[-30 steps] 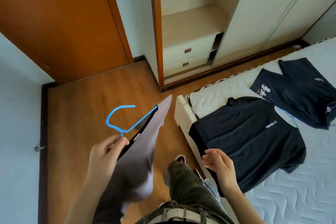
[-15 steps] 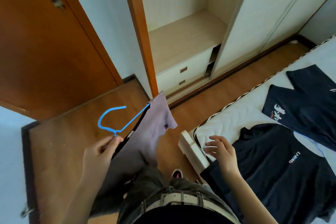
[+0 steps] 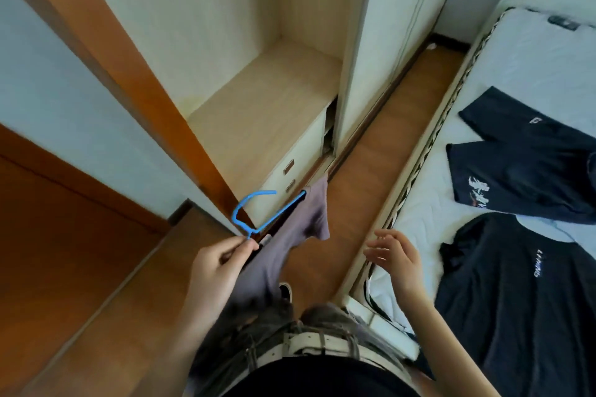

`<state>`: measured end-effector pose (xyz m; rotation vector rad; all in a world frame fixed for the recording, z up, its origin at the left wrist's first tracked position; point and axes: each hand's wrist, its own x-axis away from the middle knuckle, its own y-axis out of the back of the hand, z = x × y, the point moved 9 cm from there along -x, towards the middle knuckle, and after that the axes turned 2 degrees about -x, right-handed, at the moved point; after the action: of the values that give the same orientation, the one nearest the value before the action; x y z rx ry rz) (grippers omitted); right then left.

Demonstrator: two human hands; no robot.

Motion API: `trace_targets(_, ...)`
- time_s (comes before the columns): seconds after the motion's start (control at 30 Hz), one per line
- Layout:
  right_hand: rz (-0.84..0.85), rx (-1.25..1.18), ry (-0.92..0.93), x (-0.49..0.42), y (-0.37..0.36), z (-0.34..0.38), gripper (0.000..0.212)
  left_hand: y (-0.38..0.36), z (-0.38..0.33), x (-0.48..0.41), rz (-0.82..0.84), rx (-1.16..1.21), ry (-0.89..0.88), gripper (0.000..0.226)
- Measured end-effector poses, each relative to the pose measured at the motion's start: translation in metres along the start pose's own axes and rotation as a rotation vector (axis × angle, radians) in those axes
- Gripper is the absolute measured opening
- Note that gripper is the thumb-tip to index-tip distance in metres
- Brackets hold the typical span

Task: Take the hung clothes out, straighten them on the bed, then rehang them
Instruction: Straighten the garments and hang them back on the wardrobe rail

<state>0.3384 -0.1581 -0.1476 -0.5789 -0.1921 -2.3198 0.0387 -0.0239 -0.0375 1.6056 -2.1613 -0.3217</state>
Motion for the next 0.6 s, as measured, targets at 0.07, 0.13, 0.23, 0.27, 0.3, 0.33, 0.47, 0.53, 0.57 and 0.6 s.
trace_targets(0.07,-0.074,-0.044,-0.002,-0.002,0.001,0.003,0.026,-0.013,-0.020,-0.037,0.100,-0.030,-0.060,0.025)
trace_targets(0.13,-0.139,-0.080,-0.005,-0.003,0.006,0.004,0.026,-0.032,-0.036,-0.068,0.197,-0.064,-0.111,0.027)
trace_targets(0.23,-0.255,-0.142,-0.021,-0.006,0.023,0.002,0.026,-0.067,-0.057,-0.107,0.320,-0.083,-0.149,0.027)
trace_targets(0.27,-0.294,-0.175,-0.027,-0.007,0.030,0.001,0.027,-0.081,-0.064,-0.119,0.351,-0.094,-0.173,0.028)
trace_targets(0.3,-0.334,-0.207,-0.031,-0.010,0.038,0.000,0.027,-0.095,-0.071,-0.132,0.377,-0.100,-0.191,0.028)
trace_targets(0.33,-0.374,-0.235,-0.037,-0.014,0.046,0.000,0.026,-0.110,-0.078,-0.145,0.401,-0.107,-0.200,0.028)
trace_targets(0.47,-0.519,-0.312,-0.022,-0.041,0.089,0.006,0.025,-0.178,-0.112,-0.194,0.488,-0.140,-0.241,0.026)
trace_targets(0.53,-0.596,-0.350,-0.006,-0.061,0.118,0.014,0.025,-0.217,-0.128,-0.218,0.510,-0.148,-0.261,0.024)
trace_targets(0.57,-0.634,-0.369,0.001,-0.073,0.134,0.018,0.025,-0.236,-0.135,-0.229,0.512,-0.147,-0.259,0.022)
trace_targets(0.6,-0.669,-0.385,0.007,-0.086,0.151,0.020,0.024,-0.256,-0.141,-0.241,0.507,-0.149,-0.253,0.022)
